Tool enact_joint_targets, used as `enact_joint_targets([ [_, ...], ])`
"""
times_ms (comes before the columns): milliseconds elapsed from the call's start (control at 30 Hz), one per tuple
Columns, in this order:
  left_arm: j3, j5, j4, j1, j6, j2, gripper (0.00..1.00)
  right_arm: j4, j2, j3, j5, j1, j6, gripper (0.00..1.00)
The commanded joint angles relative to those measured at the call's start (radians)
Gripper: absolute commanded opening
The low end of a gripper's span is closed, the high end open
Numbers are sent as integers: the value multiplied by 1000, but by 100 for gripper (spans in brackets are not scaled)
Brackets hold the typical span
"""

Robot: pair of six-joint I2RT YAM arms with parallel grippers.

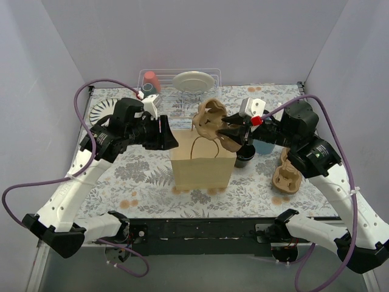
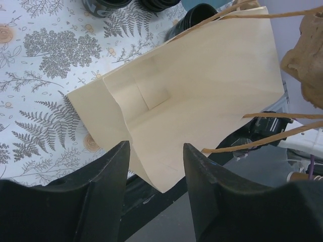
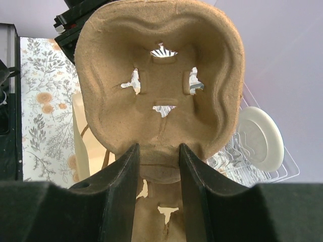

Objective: Pack the takeout coffee

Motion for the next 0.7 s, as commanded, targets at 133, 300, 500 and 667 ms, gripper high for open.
enact_joint_targets([
  [133,-106,-65,70,-2,-134,-138,45,85,44,31,-11,57,22,29],
  [300,-164,-50,98,-1,-153,-168,44,83,58,8,1,78,-4,29],
  [500,-192,-53,113,-2,-151,-175,34,85,86,11,-2,86,-9,28],
  [667,-197,-60,119,-2,-145,-181,34,166,46,-14,41,86,28,28],
])
